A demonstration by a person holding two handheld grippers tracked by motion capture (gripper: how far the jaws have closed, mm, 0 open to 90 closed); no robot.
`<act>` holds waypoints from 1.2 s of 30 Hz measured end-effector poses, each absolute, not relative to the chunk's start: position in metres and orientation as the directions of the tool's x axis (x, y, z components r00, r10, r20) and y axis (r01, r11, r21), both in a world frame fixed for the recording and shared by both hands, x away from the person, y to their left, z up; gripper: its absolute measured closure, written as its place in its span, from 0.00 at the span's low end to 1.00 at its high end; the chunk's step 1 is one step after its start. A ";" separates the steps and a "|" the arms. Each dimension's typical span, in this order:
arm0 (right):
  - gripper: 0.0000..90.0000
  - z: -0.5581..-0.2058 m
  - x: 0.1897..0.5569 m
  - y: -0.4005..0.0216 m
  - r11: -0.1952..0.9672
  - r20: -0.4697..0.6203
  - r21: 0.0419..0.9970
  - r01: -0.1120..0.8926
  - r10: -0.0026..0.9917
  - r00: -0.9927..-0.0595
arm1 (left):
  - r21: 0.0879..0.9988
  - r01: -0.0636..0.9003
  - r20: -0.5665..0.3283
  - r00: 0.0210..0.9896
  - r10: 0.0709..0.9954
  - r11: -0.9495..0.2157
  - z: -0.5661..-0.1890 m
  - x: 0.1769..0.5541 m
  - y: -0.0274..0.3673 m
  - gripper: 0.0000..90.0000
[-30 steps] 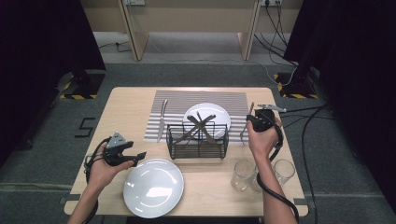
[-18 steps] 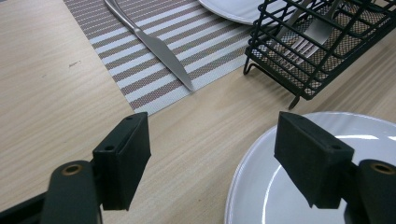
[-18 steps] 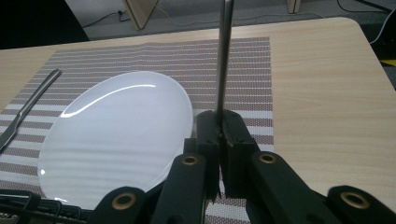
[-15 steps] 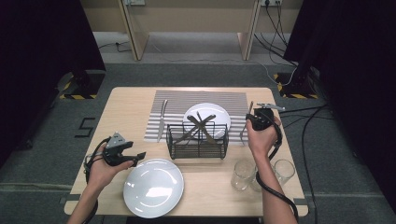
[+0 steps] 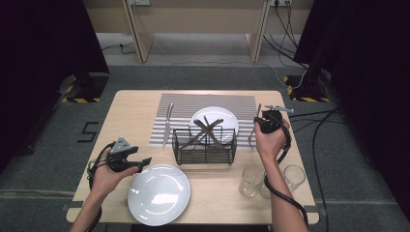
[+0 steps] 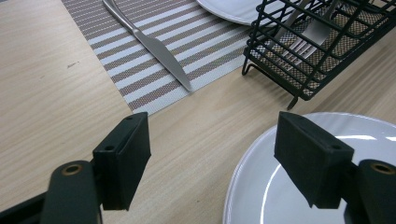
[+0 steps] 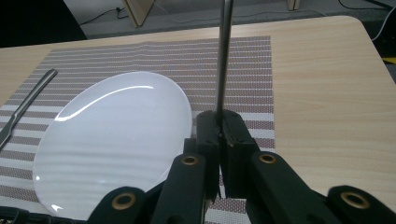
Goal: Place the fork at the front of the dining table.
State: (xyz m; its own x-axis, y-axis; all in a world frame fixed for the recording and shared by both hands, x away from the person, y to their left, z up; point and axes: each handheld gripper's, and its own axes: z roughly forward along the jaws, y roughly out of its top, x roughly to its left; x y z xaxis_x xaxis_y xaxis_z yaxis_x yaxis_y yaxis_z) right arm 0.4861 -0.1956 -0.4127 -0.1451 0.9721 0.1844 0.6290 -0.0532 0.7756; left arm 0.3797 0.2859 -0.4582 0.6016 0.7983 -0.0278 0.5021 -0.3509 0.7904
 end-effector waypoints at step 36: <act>0.97 -0.417 0.510 -0.193 -0.059 0.189 0.745 0.664 0.974 -0.126 | 0.787 0.508 -0.033 0.600 0.799 -0.349 -0.460 0.381 0.286 0.30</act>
